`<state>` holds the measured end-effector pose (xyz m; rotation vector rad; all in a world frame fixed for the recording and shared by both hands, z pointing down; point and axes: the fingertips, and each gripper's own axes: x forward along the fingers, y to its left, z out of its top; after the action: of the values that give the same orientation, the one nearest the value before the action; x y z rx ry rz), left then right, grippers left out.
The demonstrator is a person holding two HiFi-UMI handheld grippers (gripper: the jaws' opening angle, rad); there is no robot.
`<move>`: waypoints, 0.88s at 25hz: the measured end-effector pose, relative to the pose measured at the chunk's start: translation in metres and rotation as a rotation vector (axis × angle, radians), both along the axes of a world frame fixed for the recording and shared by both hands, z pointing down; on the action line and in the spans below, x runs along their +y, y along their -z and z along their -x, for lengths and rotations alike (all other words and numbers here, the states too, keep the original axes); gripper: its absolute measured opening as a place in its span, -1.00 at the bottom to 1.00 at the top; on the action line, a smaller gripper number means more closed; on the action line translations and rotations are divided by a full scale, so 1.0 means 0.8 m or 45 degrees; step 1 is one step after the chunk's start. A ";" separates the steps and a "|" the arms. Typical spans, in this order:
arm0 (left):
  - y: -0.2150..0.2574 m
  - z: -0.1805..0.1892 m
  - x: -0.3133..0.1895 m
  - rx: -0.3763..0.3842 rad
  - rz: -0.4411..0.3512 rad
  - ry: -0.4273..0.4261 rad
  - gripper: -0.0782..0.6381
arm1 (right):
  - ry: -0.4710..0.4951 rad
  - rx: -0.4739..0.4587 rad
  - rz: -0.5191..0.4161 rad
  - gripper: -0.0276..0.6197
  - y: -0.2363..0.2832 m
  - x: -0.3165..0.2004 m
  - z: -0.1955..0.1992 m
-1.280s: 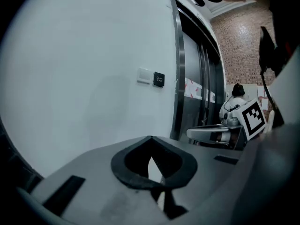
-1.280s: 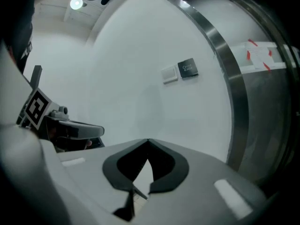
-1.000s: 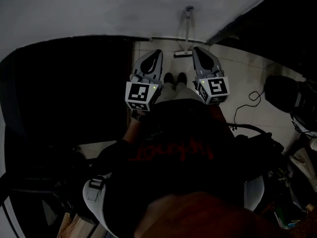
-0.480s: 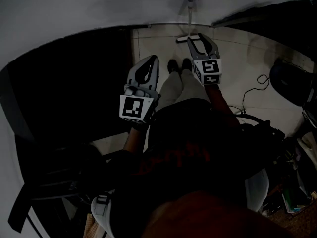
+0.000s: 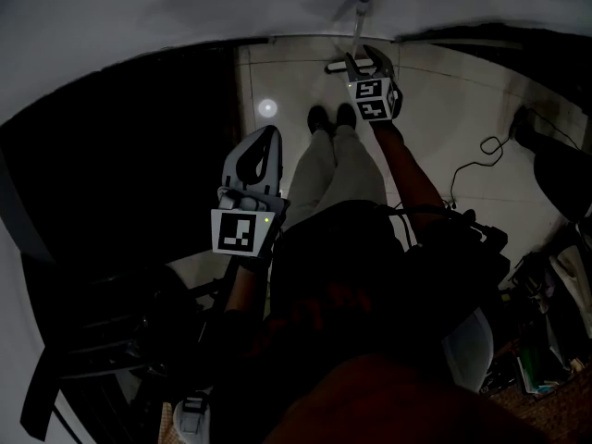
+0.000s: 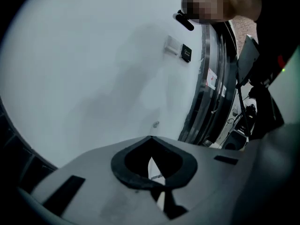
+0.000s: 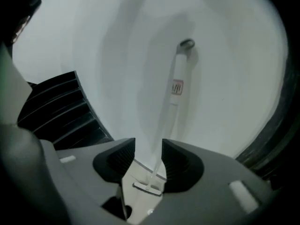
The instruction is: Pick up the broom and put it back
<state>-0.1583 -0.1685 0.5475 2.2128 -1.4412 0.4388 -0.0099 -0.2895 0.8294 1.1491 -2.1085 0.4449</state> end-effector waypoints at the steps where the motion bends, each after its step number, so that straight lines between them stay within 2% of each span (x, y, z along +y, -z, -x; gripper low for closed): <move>1: -0.002 0.001 0.003 0.000 0.008 0.010 -0.77 | -0.006 0.027 0.029 -0.37 -0.021 -0.008 -0.003; 7: -0.036 0.005 0.030 0.009 0.107 -0.016 -0.77 | -0.195 0.096 0.211 -0.36 -0.136 -0.043 -0.026; 12: -0.035 0.004 0.039 0.026 0.102 -0.022 -0.77 | -0.199 0.133 0.268 -0.36 -0.178 -0.065 -0.017; 14: -0.037 0.006 0.040 0.025 0.093 -0.009 -0.77 | -0.226 0.148 0.257 -0.64 -0.178 -0.076 -0.023; 18: -0.033 0.008 0.043 0.025 0.090 0.008 -0.77 | -0.187 0.139 0.221 -0.64 -0.162 -0.043 -0.015; 22: -0.018 -0.010 0.030 0.026 0.047 -0.034 -0.77 | -0.172 0.110 0.114 -0.64 -0.108 0.007 -0.023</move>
<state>-0.1503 -0.1449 0.5616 2.2035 -1.3838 0.4466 0.0083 -0.2838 0.9157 1.2415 -1.9253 0.5371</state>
